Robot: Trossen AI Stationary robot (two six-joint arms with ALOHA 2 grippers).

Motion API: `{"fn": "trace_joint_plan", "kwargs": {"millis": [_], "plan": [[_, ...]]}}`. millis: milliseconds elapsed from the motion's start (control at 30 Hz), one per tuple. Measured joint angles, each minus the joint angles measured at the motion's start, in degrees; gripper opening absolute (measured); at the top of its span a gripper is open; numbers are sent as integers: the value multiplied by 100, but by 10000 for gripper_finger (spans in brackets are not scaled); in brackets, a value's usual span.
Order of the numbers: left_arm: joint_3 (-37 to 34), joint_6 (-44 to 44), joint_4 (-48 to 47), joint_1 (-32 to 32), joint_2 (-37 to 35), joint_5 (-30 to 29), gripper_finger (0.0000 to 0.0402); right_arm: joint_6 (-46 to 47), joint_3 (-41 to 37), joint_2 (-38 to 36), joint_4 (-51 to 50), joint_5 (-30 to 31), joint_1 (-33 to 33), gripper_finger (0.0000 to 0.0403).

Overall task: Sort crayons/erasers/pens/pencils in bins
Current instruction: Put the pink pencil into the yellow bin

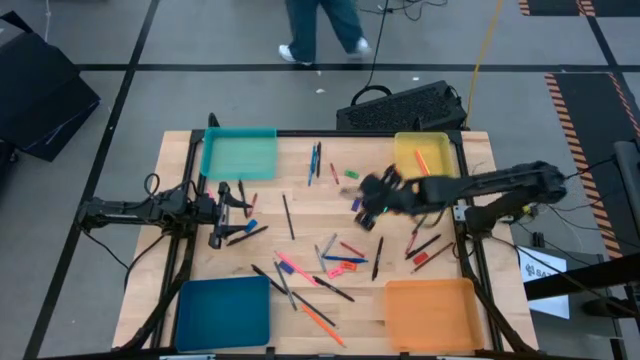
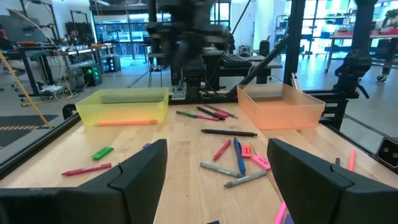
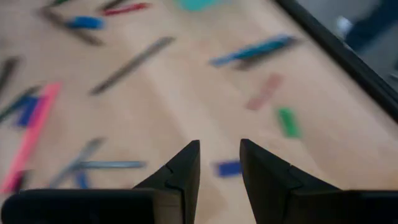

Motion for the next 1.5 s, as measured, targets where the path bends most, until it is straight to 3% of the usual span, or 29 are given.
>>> {"fn": "trace_joint_plan", "kwargs": {"millis": [333, 633, 1067, 1500], "plan": [[0, -2, 0, 2, 0, 0, 278, -468, 2068, 2387, 1028, -315, 1478, 126], [0, 0, -2, 2, -2, -2, 278, -406, 2701, 3876, 1715, -95, 1864, 159], [0, -1, 0, 1, -1, -2, 278, -221, 2707, 4772, 1785, -28, 1574, 141], [0, 0, -2, 2, 0, 0, 278, -153, 2332, 4928, 1861, -512, 1368, 69]]}}
